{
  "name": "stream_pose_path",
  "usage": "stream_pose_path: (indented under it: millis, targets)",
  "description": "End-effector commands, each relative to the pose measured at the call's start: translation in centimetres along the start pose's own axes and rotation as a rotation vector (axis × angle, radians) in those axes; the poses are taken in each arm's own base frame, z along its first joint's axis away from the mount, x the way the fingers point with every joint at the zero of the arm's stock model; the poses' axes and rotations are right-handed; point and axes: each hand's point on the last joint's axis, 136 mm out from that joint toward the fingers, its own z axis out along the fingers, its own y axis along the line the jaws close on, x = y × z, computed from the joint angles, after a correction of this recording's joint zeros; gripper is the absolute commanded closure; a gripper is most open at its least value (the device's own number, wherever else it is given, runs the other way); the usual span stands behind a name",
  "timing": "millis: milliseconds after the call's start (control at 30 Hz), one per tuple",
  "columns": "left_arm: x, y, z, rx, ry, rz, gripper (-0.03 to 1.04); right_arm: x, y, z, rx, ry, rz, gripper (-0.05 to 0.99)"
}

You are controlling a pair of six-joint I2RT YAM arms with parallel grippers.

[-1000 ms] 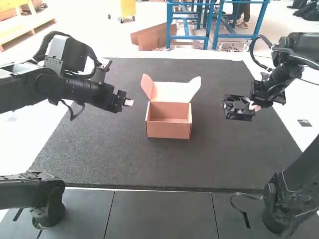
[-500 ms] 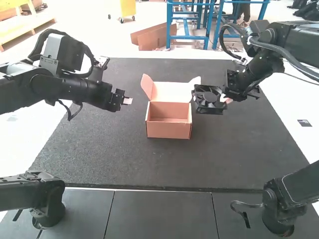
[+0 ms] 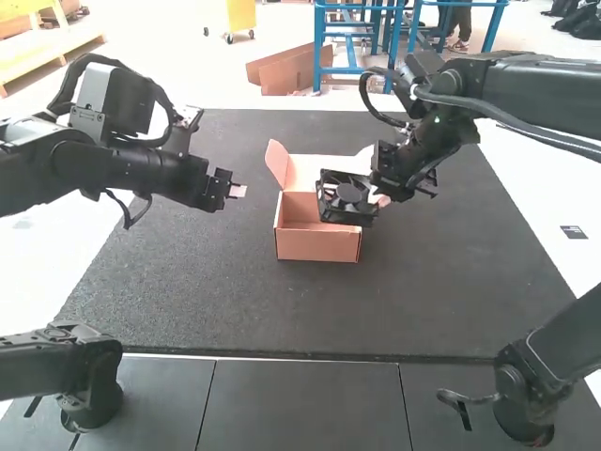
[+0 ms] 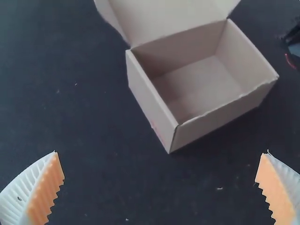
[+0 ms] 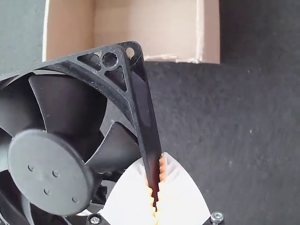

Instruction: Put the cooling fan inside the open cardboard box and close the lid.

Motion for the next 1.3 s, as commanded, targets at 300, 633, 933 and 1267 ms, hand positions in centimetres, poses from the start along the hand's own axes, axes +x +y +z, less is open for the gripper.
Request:
stream_pose_path:
  millis: [300,633,933,1267]
  targets:
    - [-0.1,0.0,-0.8,-0.007,0.0,-0.001,0.04,-5.8,3.3,3.6,0.044,-0.061,0.013,0.95]
    - [-0.1,0.1,-1.1,-0.014,0.01,-0.003,0.04,-7.7,2.2,7.2,0.14,-0.051,-0.005,0.95]
    - [-0.4,0.2,-1.2,-0.017,0.001,-0.003,0.04,-7.6,1.4,10.6,0.168,-0.008,-0.01,0.95]
    - [-0.9,0.2,-1.4,-0.017,-0.016,-0.003,0.04,-7.2,0.9,13.8,0.185,0.033,-0.013,0.95]
